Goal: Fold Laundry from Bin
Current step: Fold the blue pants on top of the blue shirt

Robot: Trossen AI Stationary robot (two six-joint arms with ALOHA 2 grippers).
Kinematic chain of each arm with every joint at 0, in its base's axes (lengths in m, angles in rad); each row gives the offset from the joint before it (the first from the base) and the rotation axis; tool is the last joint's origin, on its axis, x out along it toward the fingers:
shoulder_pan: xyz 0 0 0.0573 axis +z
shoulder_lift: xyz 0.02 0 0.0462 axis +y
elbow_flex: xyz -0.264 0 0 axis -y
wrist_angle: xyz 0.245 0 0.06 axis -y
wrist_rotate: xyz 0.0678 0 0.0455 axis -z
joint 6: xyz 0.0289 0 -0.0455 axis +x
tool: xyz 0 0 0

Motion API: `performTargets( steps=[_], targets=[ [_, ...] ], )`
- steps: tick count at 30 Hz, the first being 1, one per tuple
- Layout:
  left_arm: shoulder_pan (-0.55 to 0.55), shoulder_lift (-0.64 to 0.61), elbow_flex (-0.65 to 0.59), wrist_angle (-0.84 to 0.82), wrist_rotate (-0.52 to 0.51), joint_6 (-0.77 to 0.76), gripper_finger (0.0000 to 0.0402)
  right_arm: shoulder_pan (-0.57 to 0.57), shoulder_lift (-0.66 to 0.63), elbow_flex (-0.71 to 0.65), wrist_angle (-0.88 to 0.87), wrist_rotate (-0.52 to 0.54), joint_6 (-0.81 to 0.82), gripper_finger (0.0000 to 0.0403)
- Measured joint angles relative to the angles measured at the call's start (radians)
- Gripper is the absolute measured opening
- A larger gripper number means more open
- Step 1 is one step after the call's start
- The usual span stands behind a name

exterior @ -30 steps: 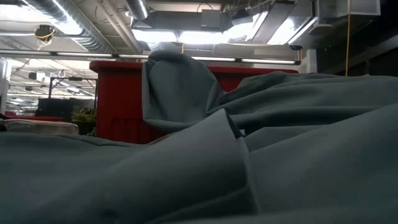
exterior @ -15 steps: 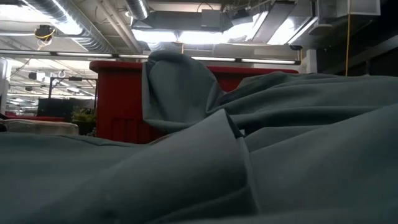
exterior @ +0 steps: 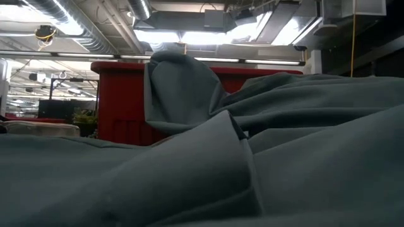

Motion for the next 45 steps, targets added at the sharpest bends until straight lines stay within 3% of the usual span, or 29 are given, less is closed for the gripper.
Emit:
performTargets(
  steps=[7,12,20,34,45],
  targets=[
    [0.004,0.009,0.0,-0.169,0.035,-0.249,0.0159,-0.078,0.0,0.0,0.078,-0.08,-0.203,0.0152],
    [0.009,0.009,0.0,-0.211,0.093,-0.256,0.0159,-0.102,0.0,0.0,0.135,-0.134,-0.291,0.0152],
    [0.04,0.008,-0.034,-0.222,0.084,-0.288,0.0159,-0.099,0.001,0.0,0.147,-0.136,-0.326,0.0152],
    [0.121,0.006,-0.394,0.18,0.126,-0.306,0.0159,-0.1,0.002,0.0,0.144,-0.162,-0.392,0.0152],
    [0.135,-0.019,-0.425,0.203,0.204,-0.269,0.0159,-0.1,0.002,0.0,0.144,-0.162,-0.392,0.0152]
  ],
)
